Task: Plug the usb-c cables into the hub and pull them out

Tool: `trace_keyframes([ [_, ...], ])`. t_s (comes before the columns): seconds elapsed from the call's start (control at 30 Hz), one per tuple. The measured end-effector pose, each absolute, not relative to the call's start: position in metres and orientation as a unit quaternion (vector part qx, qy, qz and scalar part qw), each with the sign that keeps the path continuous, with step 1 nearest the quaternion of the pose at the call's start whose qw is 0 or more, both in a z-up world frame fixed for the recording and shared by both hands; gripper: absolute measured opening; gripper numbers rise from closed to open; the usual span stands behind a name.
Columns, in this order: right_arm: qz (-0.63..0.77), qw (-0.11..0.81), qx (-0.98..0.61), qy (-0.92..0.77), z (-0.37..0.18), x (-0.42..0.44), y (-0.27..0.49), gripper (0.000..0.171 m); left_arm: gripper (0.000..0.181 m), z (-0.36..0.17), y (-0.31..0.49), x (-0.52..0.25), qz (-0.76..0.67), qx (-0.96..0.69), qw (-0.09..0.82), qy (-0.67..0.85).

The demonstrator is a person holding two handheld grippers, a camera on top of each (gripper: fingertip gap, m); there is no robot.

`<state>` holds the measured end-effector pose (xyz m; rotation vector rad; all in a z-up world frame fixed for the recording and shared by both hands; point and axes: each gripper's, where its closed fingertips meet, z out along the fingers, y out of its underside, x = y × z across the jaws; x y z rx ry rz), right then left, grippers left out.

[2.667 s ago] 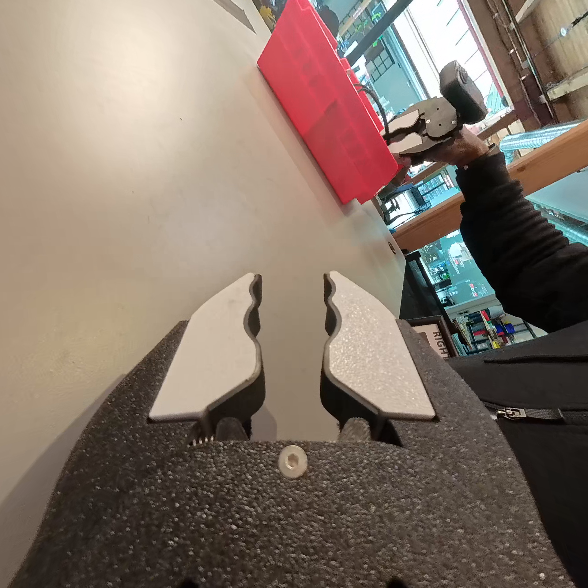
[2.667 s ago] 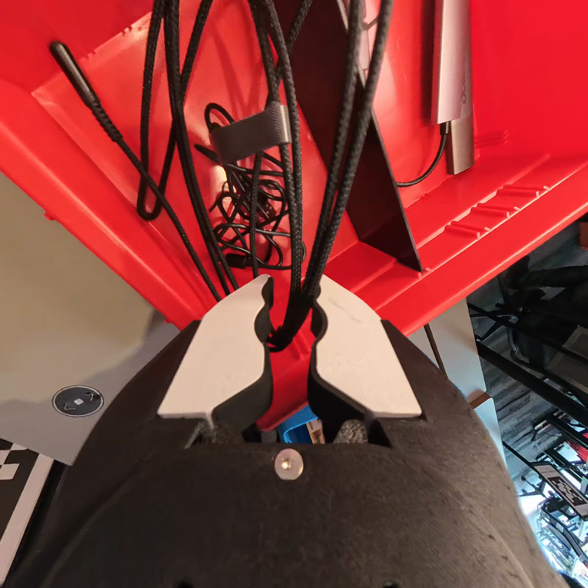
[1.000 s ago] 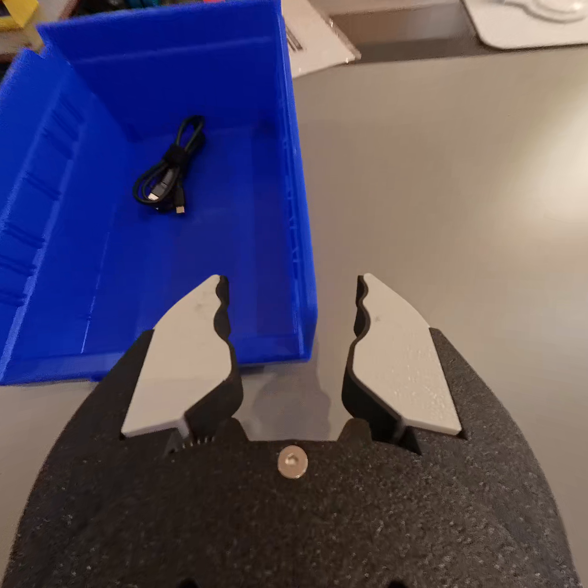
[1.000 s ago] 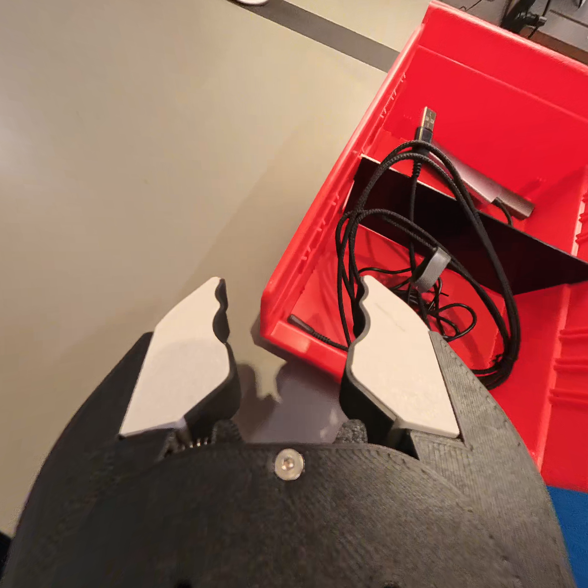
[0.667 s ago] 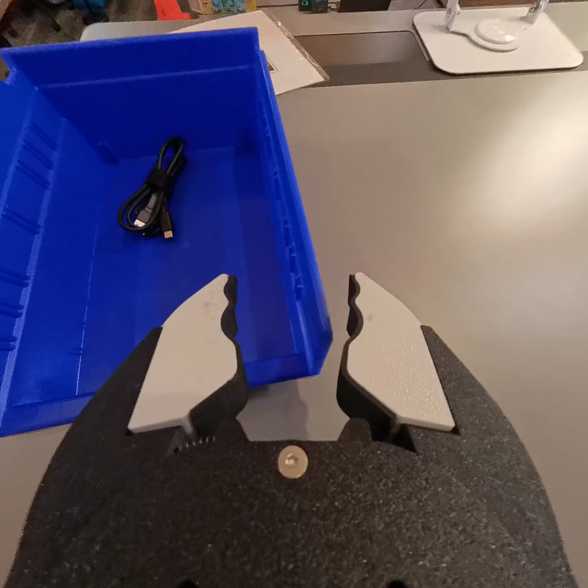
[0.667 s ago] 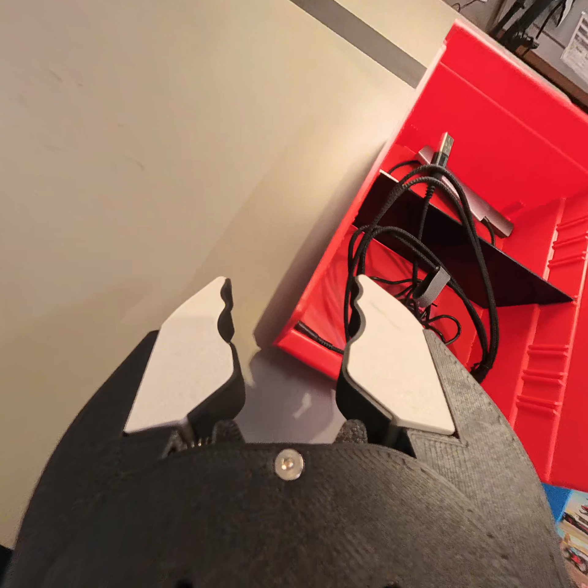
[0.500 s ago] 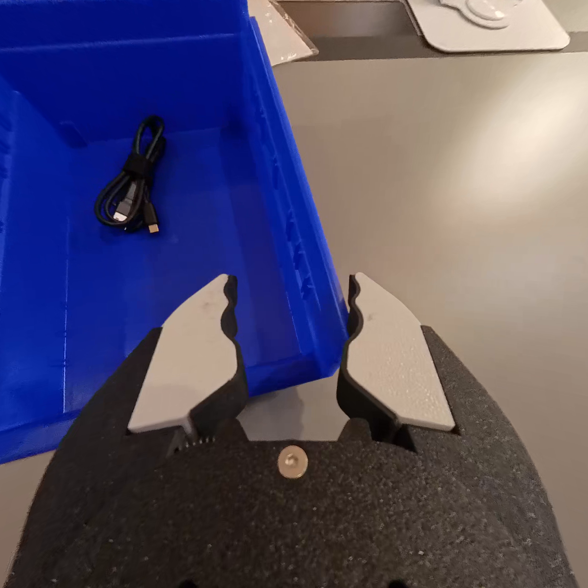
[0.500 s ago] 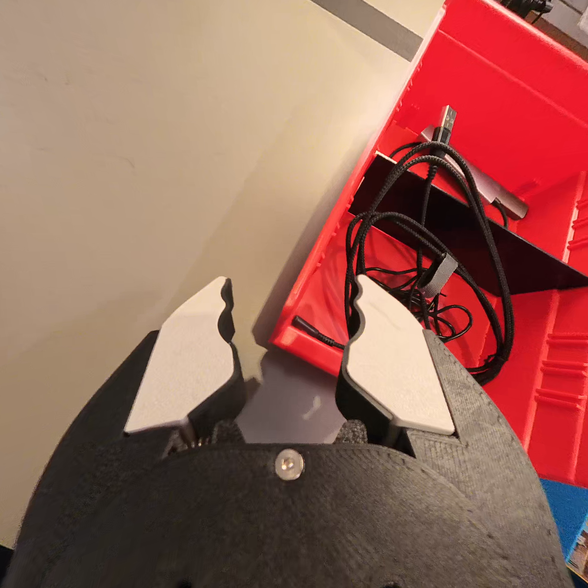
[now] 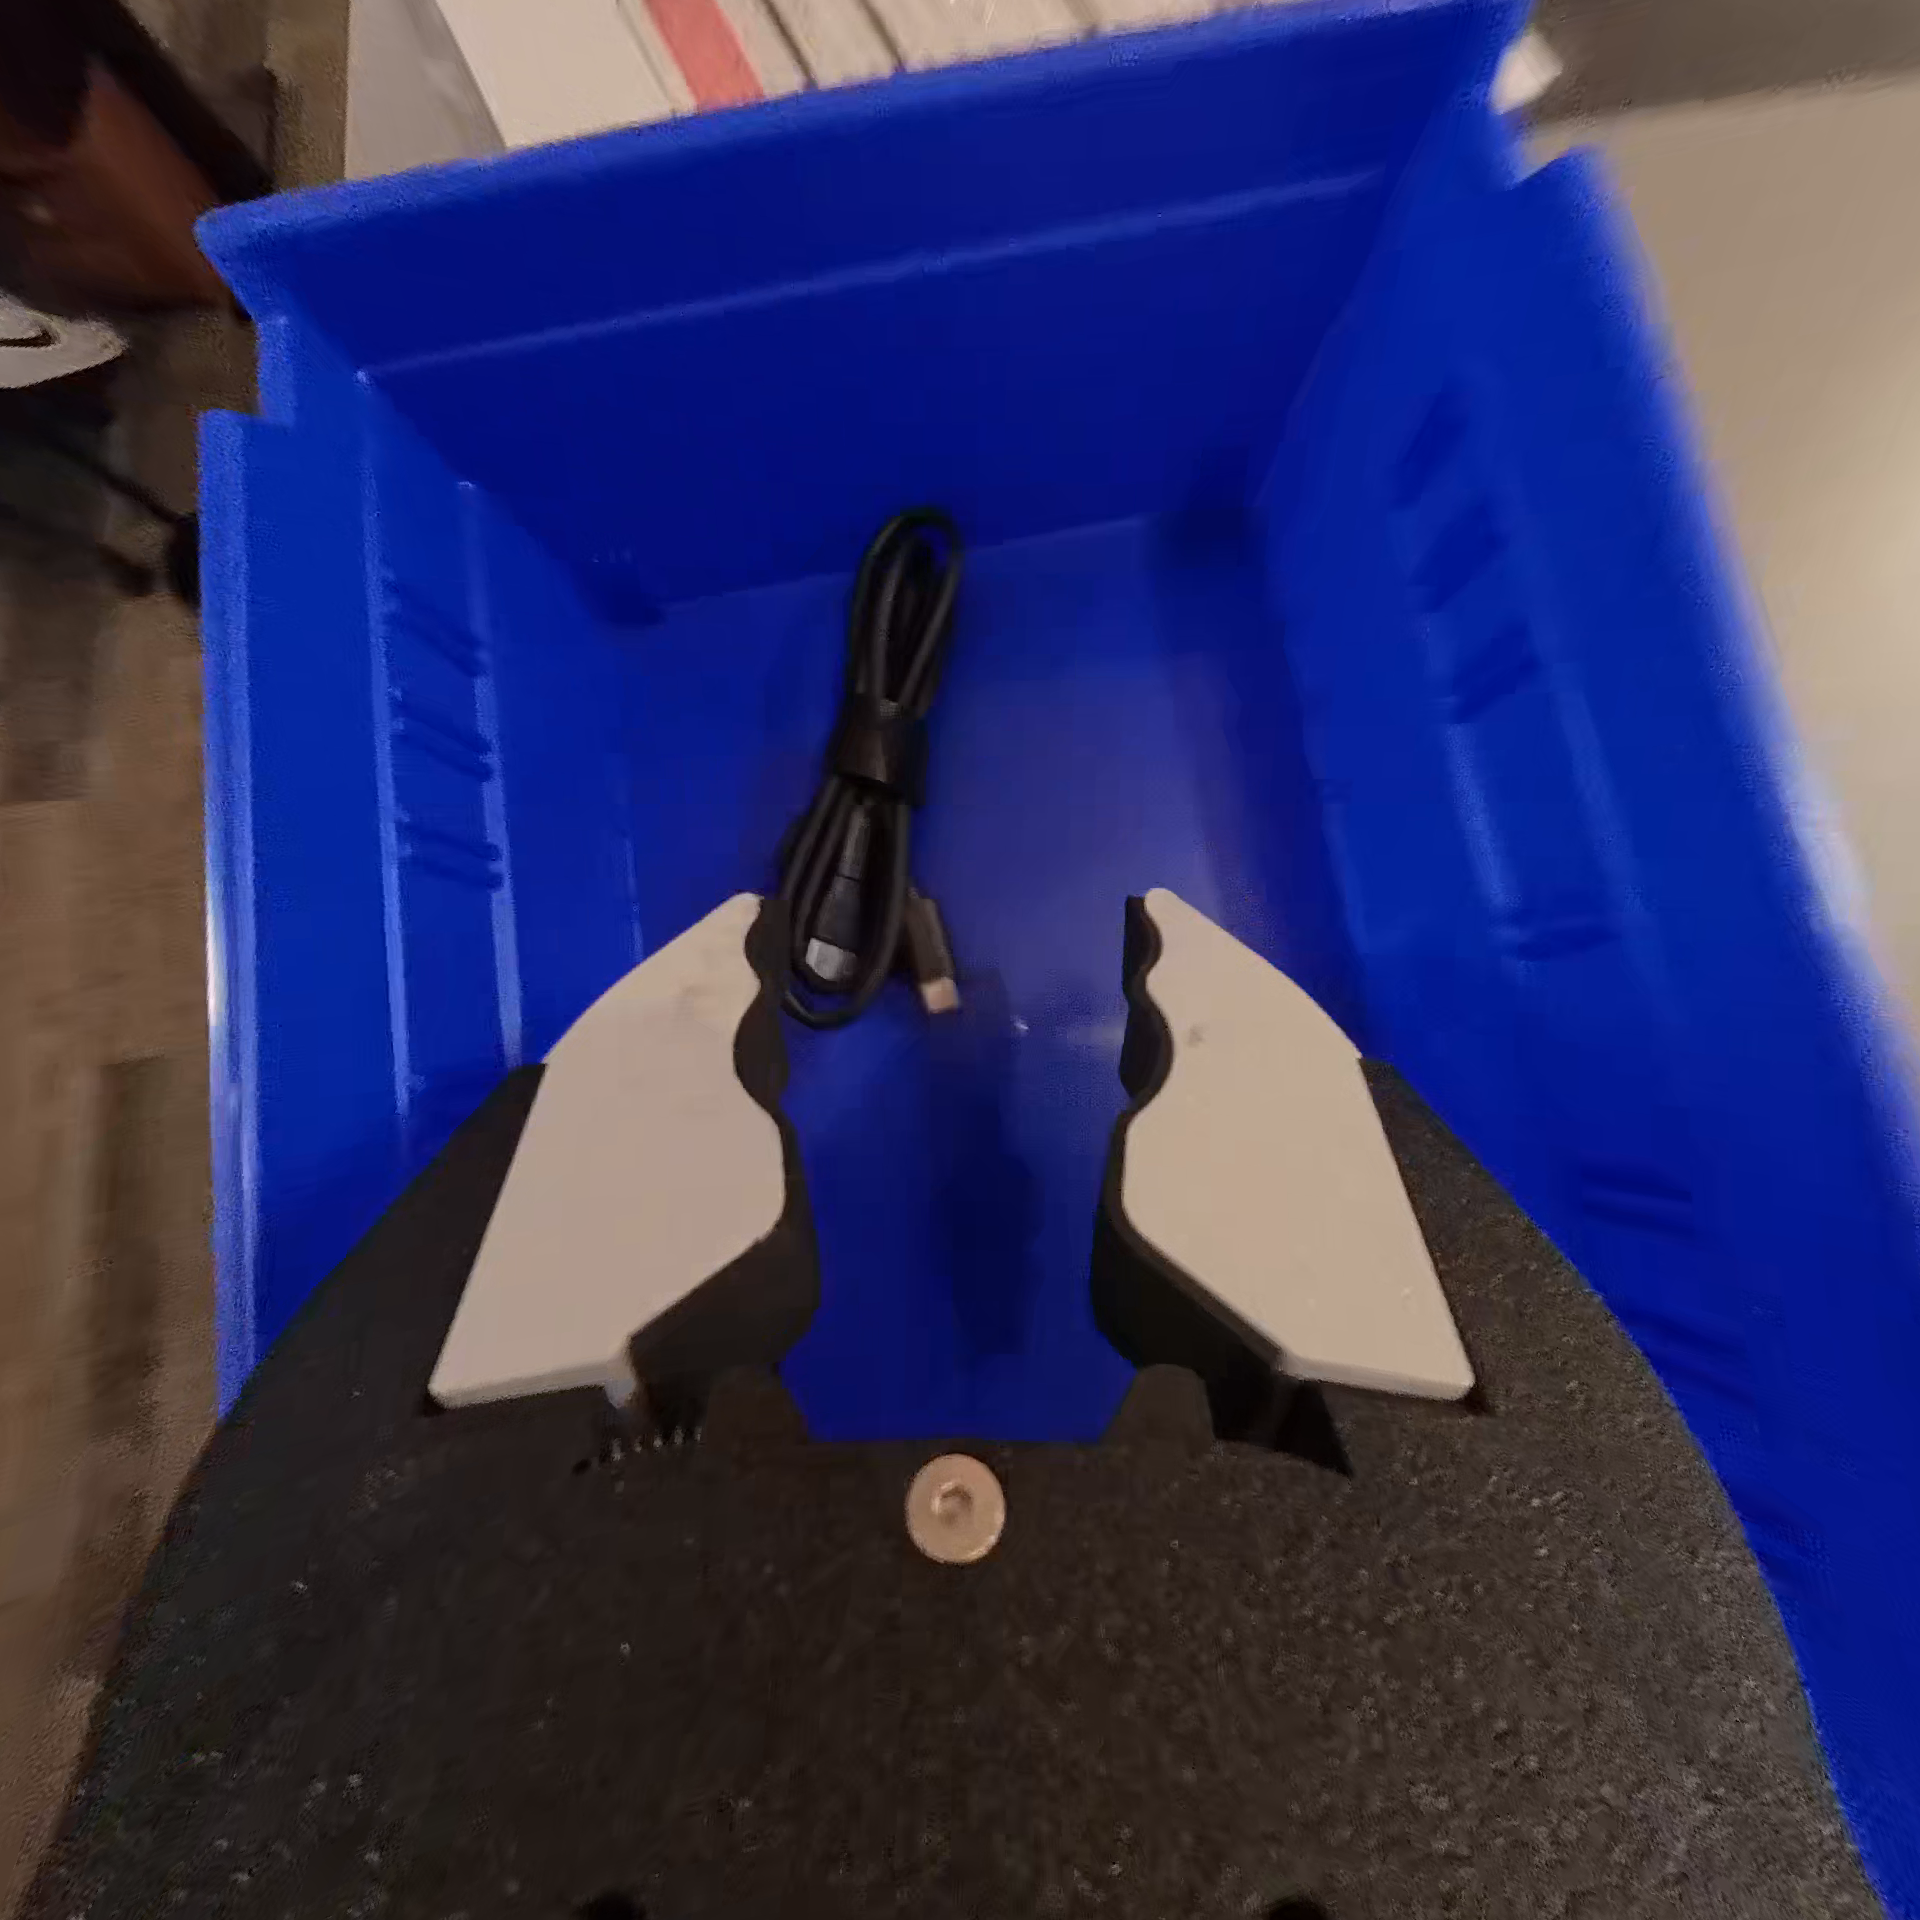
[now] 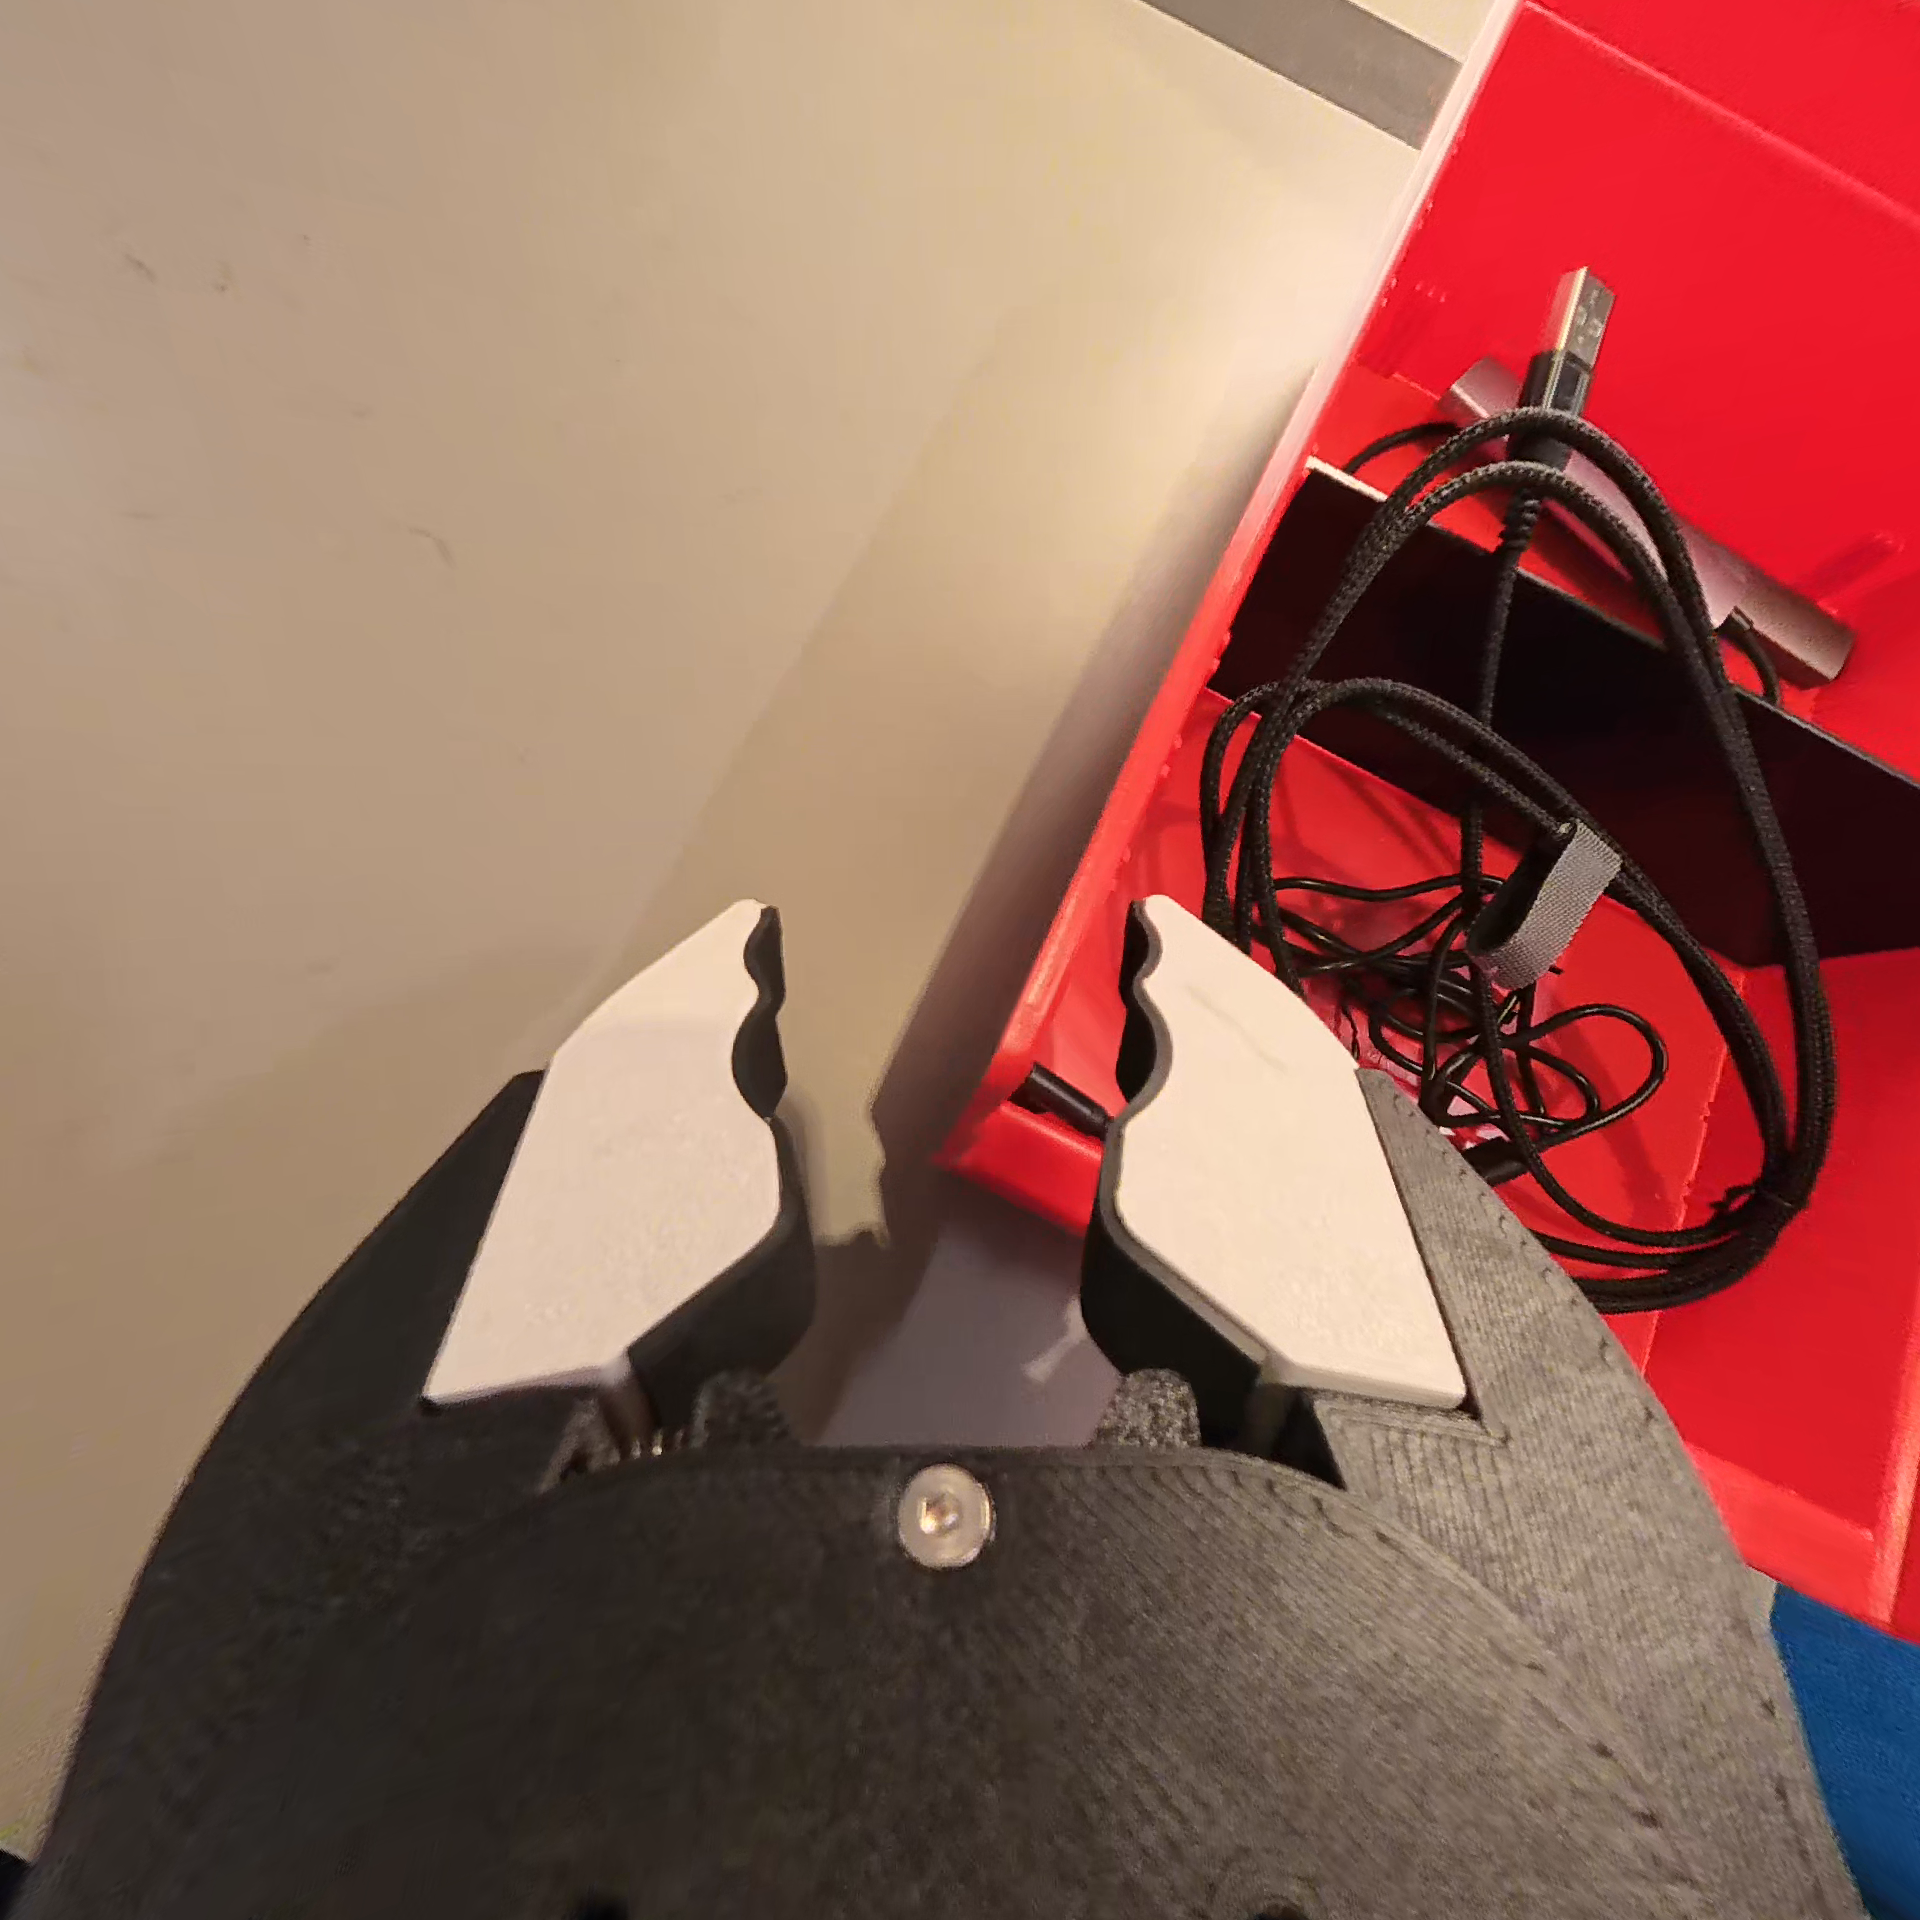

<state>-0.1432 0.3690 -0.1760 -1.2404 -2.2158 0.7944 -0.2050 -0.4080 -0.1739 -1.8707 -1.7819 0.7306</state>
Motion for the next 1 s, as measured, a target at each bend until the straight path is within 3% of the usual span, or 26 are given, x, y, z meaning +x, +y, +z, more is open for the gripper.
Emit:
trace_keyframes([
  [0.03,0.289,0.239,-0.452,-0.809,-0.175,-0.142,0.368,0.063,0.064,-0.186,-0.415,-0.213,0.264,-0.690,0.195,-0.645],
  [0.17,0.287,0.244,-0.441,-0.815,-0.172,-0.137,0.365,0.063,0.064,-0.231,-0.433,-0.231,0.229,-0.728,0.097,-0.639],
  [0.27,0.278,0.248,-0.434,-0.820,-0.172,-0.131,0.366,0.063,0.034,-0.233,-0.427,-0.245,0.200,-0.699,0.159,-0.668],
  [0.43,0.279,0.246,-0.428,-0.823,-0.171,-0.120,0.365,0.064,0.024,-0.221,-0.416,-0.240,0.169,-0.688,0.222,-0.670],
  [0.57,0.280,0.239,-0.426,-0.826,-0.160,-0.111,0.362,0.066,0.022,-0.150,-0.393,-0.236,0.238,-0.667,0.329,-0.625],
  [0.77,0.334,0.263,-0.406,-0.809,-0.119,-0.115,0.337,0.059,0.022,-0.035,-0.243,-0.203,0.230,-0.682,0.510,-0.472],
  [0.9,0.416,0.239,-0.368,-0.797,-0.101,-0.118,0.282,0.056,0.023,-0.032,-0.098,-0.170,0.119,-0.701,0.600,-0.366],
  [1.0,0.510,0.160,-0.338,-0.775,-0.098,-0.110,0.218,0.055,0.024,-0.051,0.014,-0.134,-0.013,-0.696,0.656,-0.291],
])
